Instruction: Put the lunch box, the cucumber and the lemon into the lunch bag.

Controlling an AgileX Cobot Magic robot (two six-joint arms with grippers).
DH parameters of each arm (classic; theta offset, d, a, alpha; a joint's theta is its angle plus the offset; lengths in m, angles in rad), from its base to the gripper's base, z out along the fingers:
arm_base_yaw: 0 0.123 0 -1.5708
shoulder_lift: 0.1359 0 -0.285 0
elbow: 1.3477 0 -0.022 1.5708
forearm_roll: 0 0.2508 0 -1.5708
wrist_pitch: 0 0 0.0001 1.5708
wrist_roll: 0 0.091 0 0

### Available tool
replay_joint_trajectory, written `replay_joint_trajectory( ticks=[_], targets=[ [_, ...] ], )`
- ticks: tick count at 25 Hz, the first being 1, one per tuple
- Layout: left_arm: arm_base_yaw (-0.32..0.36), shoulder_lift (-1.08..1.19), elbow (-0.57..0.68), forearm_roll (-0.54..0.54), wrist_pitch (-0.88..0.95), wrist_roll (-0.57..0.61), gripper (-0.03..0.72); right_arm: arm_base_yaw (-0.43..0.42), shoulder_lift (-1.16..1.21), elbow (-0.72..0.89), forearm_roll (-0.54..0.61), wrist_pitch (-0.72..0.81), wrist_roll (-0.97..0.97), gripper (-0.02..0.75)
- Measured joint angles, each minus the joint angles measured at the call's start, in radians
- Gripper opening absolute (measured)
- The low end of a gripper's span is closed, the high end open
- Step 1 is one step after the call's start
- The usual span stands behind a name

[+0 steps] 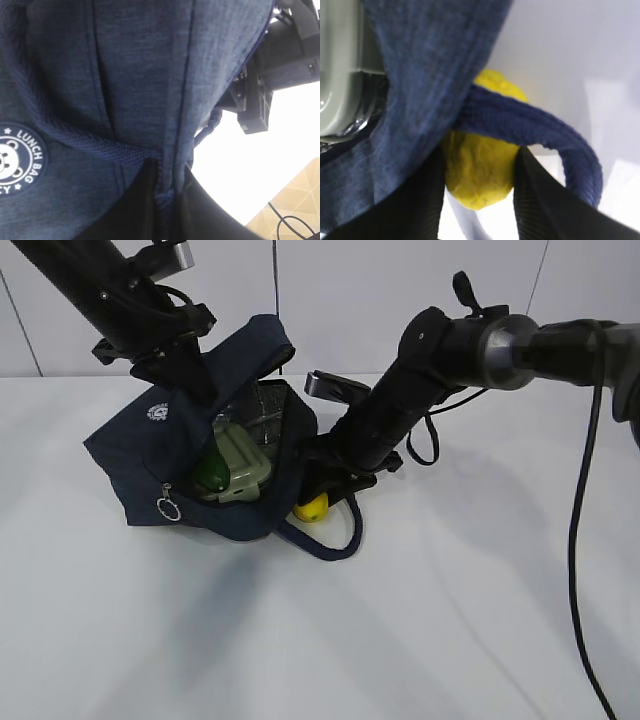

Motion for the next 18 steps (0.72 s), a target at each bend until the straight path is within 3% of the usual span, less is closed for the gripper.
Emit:
replay_joint_trajectory(
  ticks=[12, 18],
  targets=[
    [0.0, 0.0, 0.0, -0.013, 0.0, 0.0, 0.015, -0.025, -0.01, -0.17, -0.219, 0.186, 0.056, 0.276],
    [0.0, 0.0, 0.0, -0.015, -0.006, 0.0, 0.015, -0.027, -0.01, -0.325, -0.24, 0.199, 0.065, 0.276]
  ],
)
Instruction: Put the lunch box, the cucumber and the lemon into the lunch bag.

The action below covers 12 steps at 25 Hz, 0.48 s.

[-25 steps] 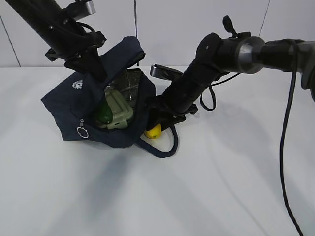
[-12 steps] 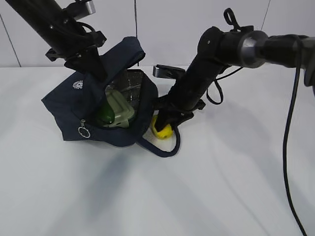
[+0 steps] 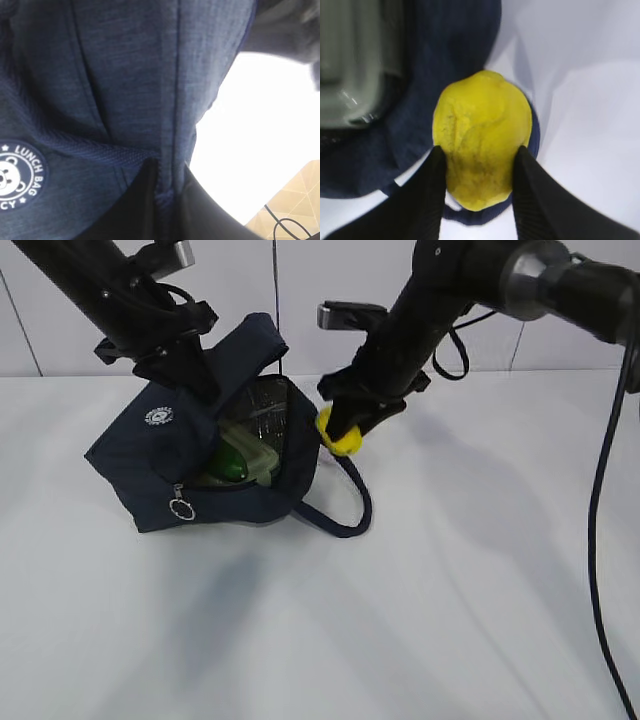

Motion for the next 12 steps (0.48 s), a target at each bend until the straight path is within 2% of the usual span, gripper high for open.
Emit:
replay_joint_trajectory(
  ticks=[4, 12],
  targets=[
    [0.0, 0.0, 0.0, 0.0, 0.0, 0.0, 0.015, 0.001, 0.0, -0.07, 0.034, 0.002, 0.002, 0.276],
    [0.0, 0.0, 0.0, 0.0, 0.0, 0.0, 0.015, 0.001, 0.0, -0.076, 0.181, 0.004, -0.034, 0.275]
  ],
)
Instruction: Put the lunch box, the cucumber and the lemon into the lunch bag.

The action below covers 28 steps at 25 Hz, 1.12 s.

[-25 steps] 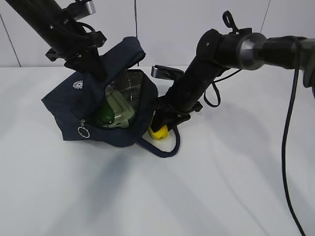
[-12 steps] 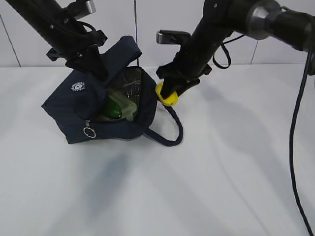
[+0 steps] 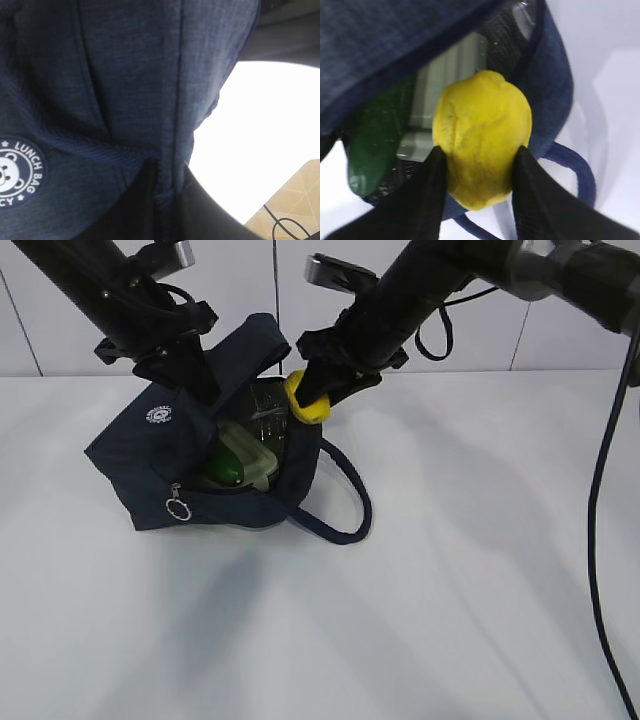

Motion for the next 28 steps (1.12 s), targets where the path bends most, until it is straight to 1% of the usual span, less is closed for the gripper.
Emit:
replay_joint_trajectory(
  ticks=[3, 9, 12, 17, 19, 28],
  targets=[
    [0.0, 0.0, 0.0, -0.004, 0.0, 0.0, 0.015, 0.0, 0.002, 0.0, 0.058, 0.0, -0.027, 0.274],
    [0.0, 0.0, 0.0, -0.007, 0.0, 0.0, 0.015, 0.0, 0.068, -0.006, 0.224, 0.001, -0.099, 0.274],
    [0.0, 0.0, 0.0, -0.013, 0.0, 0.0, 0.015, 0.0, 0.092, -0.006, 0.267, -0.015, -0.123, 0.297],
    [0.0, 0.0, 0.0, -0.016, 0.0, 0.0, 0.015, 0.0, 0.097, -0.006, 0.285, -0.072, -0.139, 0.391],
    [0.0, 0.0, 0.0, -0.016, 0.0, 0.0, 0.015, 0.0, 0.097, -0.006, 0.287, -0.081, -0.144, 0.413],
    [0.0, 0.0, 0.0, -0.02, 0.0, 0.002, 0.015, 0.0, 0.097, -0.006, 0.289, -0.085, -0.156, 0.424]
  ],
)
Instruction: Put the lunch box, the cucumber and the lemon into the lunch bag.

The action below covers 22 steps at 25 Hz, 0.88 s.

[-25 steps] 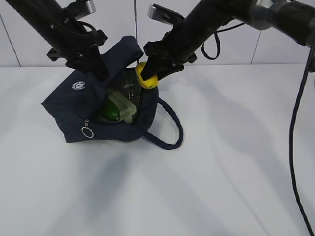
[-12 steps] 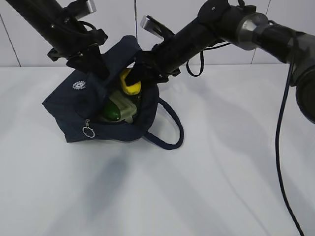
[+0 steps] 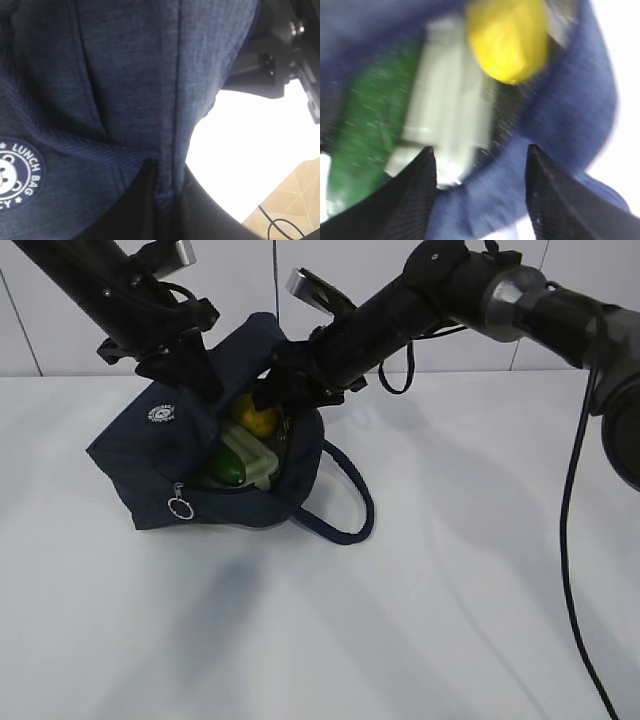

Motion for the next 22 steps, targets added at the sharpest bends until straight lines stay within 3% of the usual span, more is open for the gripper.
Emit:
replay_joint_trajectory(
  ticks=[7, 22],
  targets=[
    [0.0, 0.0, 0.0, 0.0, 0.0, 0.002, 0.015, -0.002, 0.0, -0.006, -0.154, 0.045, 0.059, 0.422],
    [0.0, 0.0, 0.0, 0.0, 0.0, 0.002, 0.015, -0.035, 0.011, -0.008, -0.255, 0.08, 0.146, 0.421]
  ],
)
